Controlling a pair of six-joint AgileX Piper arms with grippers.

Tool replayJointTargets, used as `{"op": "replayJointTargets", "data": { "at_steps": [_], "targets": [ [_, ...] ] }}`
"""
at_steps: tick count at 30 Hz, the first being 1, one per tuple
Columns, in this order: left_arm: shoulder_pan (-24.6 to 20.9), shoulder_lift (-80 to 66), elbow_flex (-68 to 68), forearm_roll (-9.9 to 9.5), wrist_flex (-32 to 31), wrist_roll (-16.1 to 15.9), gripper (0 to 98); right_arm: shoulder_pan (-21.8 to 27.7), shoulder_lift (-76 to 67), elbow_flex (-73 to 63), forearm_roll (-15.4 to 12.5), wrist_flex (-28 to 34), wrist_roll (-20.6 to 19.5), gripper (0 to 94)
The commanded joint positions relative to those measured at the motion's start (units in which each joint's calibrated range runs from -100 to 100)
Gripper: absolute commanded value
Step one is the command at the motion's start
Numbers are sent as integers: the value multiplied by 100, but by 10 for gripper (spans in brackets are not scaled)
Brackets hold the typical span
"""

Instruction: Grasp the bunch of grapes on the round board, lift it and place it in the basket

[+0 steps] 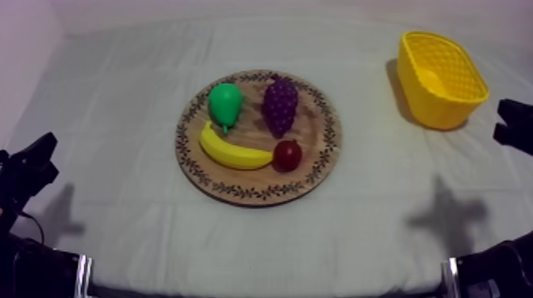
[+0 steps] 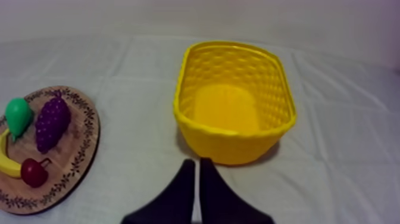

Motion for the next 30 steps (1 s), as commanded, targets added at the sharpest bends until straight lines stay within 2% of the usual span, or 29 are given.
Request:
{"op": "replayJointTargets", "data": {
  "at_steps": [1, 11, 22, 30],
  "targets": [
    [-2, 0, -2, 1, 1, 0, 1, -83, 416, -419, 77, 124, -123, 6],
    [-2, 0, -2, 1, 1, 0, 1, -566, 1668, -1670, 471, 797, -595, 6],
    [-2, 0, -2, 1, 1, 0, 1, -1013, 2995, -2980, 730, 1547, -877, 5],
    [-2, 0, -2, 1, 1, 0, 1, -1368, 3867, -4155, 710, 2461, -1067, 4]
  ]
}}
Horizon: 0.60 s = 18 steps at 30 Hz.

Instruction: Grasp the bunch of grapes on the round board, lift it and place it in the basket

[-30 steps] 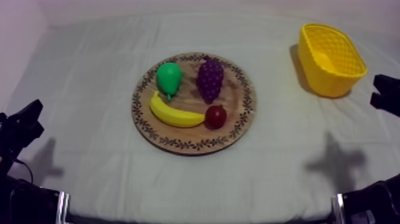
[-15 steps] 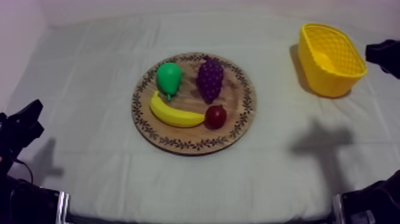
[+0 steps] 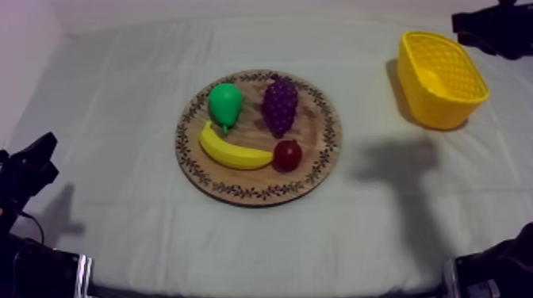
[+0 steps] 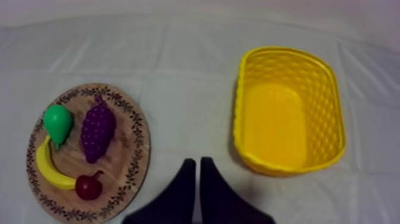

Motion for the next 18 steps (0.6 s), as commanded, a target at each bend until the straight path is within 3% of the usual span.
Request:
{"op": "replayJointTargets", "data": {
  "at_steps": [1, 8, 18],
  "targets": [
    [-2, 0, -2, 1, -2, 0, 1, -112, 282, -464, -17, 354, -34, 4],
    [-2, 0, -2, 1, -2, -2, 1, -514, 977, -1353, 92, 1013, -238, 4],
    [-2, 0, -2, 1, -2, 0, 1, -931, 1888, -2167, 280, 1327, -552, 4]
  ]
}}
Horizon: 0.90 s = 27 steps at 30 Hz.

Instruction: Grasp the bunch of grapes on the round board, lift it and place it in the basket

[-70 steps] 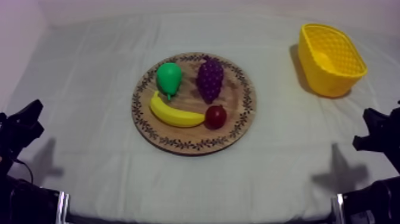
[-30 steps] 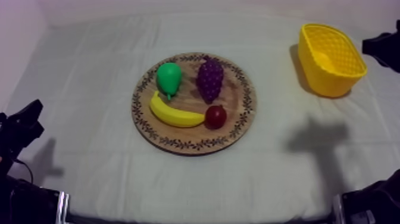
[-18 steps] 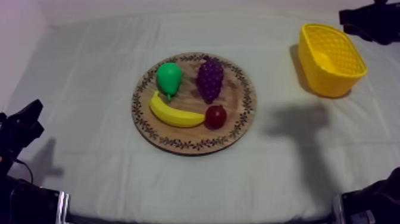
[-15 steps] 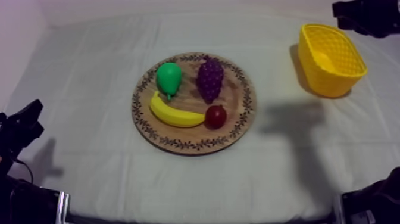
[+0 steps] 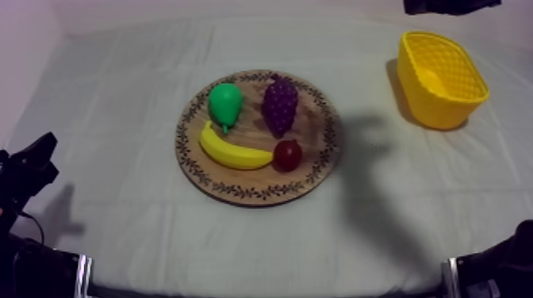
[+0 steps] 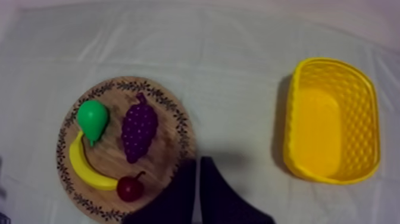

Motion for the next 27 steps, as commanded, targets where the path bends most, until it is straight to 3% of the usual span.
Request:
{"op": "replayJointTargets", "data": {
  "at_steps": [1, 11, 27],
  "targets": [
    [-2, 0, -2, 1, 5, 0, 1, -115, 227, -167, 26, 85, -78, 4],
    [-2, 0, -2, 1, 5, 0, 1, -555, 1220, -1165, 25, 646, -391, 3],
    [-2, 0, -2, 1, 5, 0, 1, -638, 2765, -2902, -79, 1797, -661, 2]
  ]
}}
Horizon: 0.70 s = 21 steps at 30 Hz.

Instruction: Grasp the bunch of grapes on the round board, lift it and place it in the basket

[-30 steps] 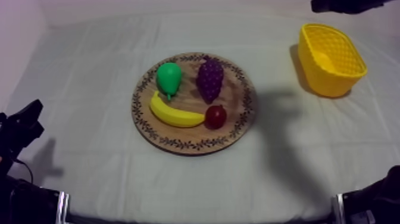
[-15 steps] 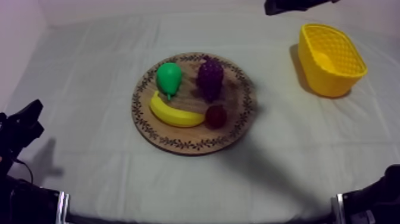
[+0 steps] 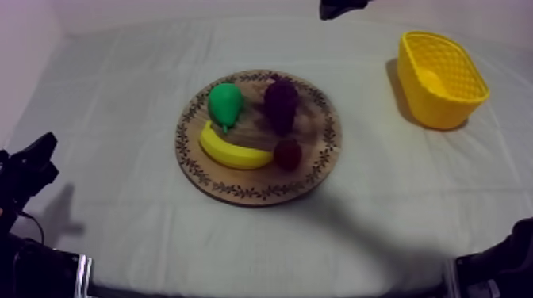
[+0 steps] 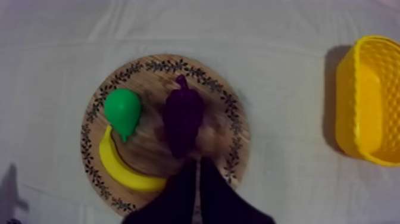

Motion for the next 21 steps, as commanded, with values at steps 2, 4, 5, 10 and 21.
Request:
{"op": "replayJointTargets", "data": {
  "at_steps": [2, 4, 5, 10, 21],
  "targets": [
    [-2, 0, -2, 1, -2, 0, 1, 6, 270, -287, -65, 160, 0, 2],
    [-2, 0, -2, 1, -2, 0, 1, 6, 413, -398, -104, 230, -3, 2],
    [-2, 0, -2, 1, -2, 0, 1, 5, 482, -449, -130, 259, 0, 2],
    [-2, 0, -2, 1, -2, 0, 1, -1, 817, -598, -254, 337, 3, 2],
    [-2, 0, -2, 1, -2, 0, 1, -16, 1391, -545, -331, 317, -56, 2]
  ]
}}
